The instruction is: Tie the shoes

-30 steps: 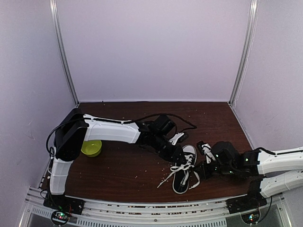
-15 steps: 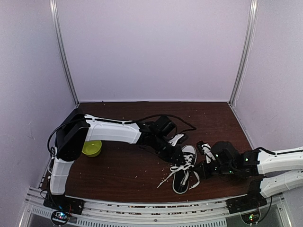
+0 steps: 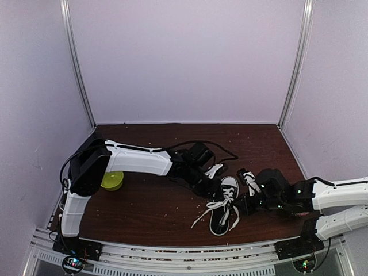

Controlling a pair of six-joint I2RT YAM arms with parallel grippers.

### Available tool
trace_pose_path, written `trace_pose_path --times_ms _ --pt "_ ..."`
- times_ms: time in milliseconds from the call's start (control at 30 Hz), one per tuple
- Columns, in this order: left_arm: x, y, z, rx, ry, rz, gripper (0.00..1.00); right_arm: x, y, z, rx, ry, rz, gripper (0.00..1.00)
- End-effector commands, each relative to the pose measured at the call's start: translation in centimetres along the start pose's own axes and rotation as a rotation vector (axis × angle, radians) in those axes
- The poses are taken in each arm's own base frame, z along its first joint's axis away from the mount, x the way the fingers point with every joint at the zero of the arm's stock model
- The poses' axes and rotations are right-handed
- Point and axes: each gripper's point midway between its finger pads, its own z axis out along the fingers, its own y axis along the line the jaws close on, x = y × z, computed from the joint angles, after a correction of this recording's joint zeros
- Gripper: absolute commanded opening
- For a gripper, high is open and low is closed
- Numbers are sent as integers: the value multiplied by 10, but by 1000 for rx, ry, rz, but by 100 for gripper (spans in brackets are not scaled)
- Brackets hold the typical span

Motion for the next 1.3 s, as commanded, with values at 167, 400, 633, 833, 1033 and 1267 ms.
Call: trace_pose_path --times_ms 167,400,633,833,1033,1267 --pt "-22 -24 -20 44 -121 55 0 -21 13 9 -14 -24 -4 0" --pt "-25 -30 -28 52 -154 68 0 -17 8 22 21 5 -3 0" --pt "-23 -36 -29 96 -163 85 0 -13 3 31 59 27 0 0" --pt "-20 -43 -30 121 -160 115 0 -16 2 35 74 27 5 0" --pt "-18 -35 -26 80 -153 81 0 -16 16 33 -8 27 -11 0" --pt "-14 -24 -22 48 -145 33 0 -20 28 23 -77 9 -35 0"
